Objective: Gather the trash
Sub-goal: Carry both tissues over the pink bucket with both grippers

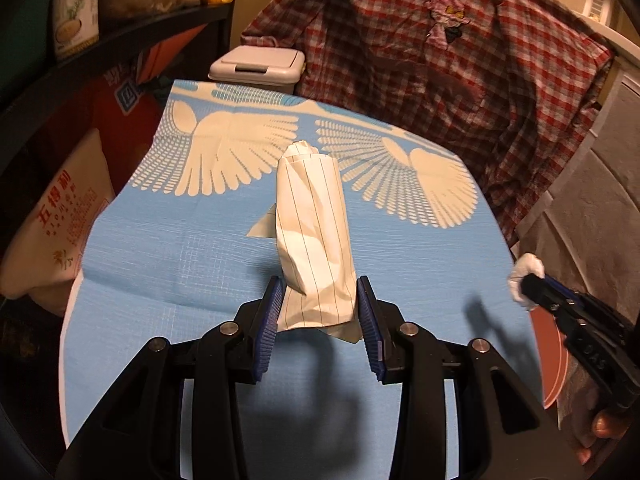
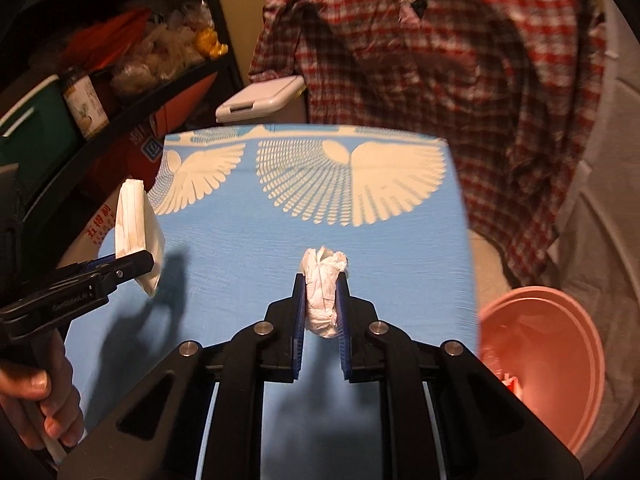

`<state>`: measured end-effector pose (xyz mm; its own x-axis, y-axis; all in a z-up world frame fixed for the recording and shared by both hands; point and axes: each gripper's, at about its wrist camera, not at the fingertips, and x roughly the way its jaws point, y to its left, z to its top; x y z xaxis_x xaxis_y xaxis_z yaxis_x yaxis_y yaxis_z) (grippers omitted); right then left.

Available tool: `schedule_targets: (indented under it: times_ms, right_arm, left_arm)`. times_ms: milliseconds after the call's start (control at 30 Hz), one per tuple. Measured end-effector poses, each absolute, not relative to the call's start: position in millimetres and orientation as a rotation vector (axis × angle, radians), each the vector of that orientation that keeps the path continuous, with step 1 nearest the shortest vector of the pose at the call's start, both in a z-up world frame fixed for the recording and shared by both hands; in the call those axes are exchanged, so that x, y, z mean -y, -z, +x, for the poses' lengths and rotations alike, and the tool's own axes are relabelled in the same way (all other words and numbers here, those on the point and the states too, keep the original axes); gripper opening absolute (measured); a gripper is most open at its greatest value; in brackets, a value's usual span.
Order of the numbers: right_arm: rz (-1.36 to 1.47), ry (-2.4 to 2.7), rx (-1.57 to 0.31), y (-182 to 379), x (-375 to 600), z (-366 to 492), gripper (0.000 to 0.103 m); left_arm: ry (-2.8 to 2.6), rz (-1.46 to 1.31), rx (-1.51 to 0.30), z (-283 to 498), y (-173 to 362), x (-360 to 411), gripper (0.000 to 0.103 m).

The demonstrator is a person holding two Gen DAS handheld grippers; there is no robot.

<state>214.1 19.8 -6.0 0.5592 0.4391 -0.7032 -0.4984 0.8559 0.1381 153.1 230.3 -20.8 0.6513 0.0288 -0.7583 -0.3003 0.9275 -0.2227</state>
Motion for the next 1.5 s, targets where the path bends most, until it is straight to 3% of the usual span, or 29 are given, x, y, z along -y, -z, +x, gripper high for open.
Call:
schedule_targets:
  times_ms: [467, 1500]
  right_arm:
    - [-0.085, -0.514, -0.66, -65, 62, 159, 0.015]
    - [0.054, -0.298, -0.656, -42, 199, 152, 0.015]
  left_arm:
    - [-0.162, -0.284, -0.747, 109, -32, -182, 0.037]
    - [-0.038, -0.199, -0.701, 108, -55, -57, 0.037]
